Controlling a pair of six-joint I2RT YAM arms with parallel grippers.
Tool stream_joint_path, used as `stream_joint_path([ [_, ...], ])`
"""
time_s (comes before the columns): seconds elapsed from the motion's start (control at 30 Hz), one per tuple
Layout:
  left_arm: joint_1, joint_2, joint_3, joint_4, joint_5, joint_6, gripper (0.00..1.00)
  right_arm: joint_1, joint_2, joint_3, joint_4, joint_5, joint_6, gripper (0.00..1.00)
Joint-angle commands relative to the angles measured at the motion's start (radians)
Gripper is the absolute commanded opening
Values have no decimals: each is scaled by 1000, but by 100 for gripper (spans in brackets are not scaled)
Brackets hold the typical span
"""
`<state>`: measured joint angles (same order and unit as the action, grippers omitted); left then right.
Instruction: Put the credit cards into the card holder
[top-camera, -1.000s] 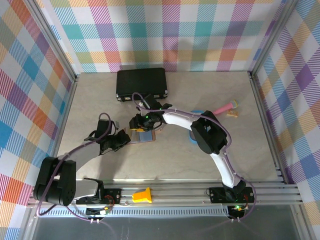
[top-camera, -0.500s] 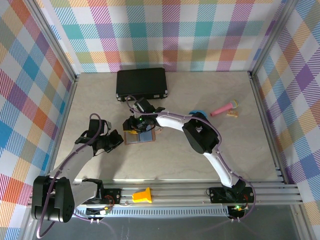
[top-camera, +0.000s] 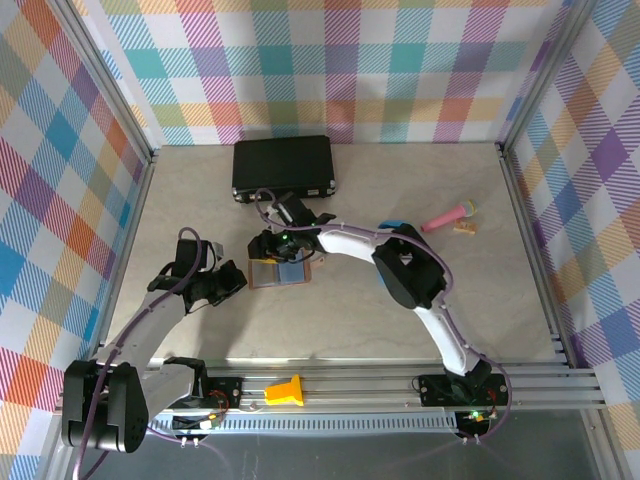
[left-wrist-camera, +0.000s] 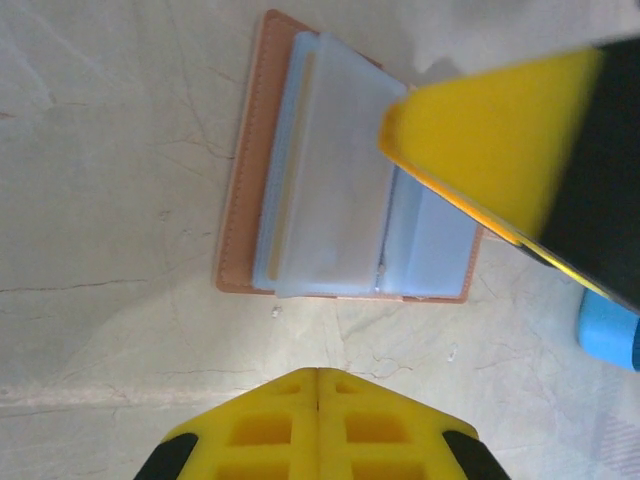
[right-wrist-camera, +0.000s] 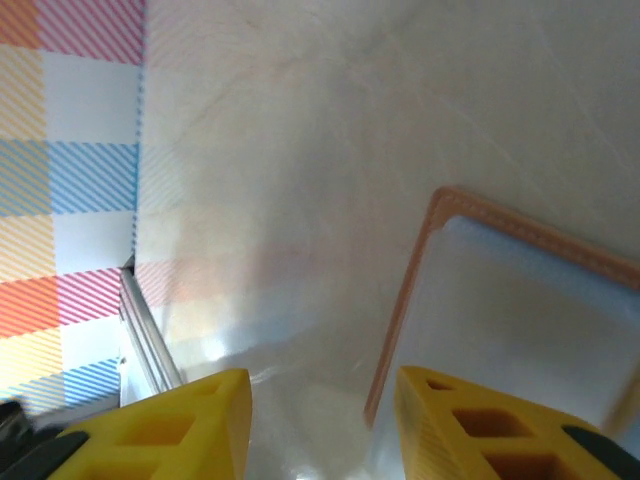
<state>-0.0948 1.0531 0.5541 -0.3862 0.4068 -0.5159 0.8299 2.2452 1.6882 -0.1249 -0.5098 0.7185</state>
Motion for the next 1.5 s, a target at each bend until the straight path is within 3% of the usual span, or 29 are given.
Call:
stream_joint_path([
  [0.0,7,-30,18,57,90,41,6,-49,-220,-112,129,15,-102,41],
  [0.17,-30,-59,55,142,118,30,7,-167,-485,-358,173,28,-262,41],
  [0.33,-132,-69,116,231,130,44,15,-333,-710,-468,-30,7,-534,52],
  [0.47,-184,-28,153,307,129,66,37,-461,-800,-507,-156,-10,-668,57],
  [0.7,-252,119,252,382,172,196,64,-613,-819,-515,-349,-47,-960,58],
  [0.9,-326,311,379,398,270,395,72,-648,-845,-545,-400,-10,-1227,58],
  [1.0,-349,396,420,477,313,430,74,-652,-858,-556,-443,-33,-1444,58],
  [1.1,-356,455,447,564,354,441,75,-653,-851,-532,-470,-14,-1541,59],
  [1.37,-358,468,455,486,353,650,80,-653,-797,-497,-510,73,-1771,59],
  [1.47,-358,434,412,480,334,708,86,-653,-777,-500,-482,75,-1833,59],
])
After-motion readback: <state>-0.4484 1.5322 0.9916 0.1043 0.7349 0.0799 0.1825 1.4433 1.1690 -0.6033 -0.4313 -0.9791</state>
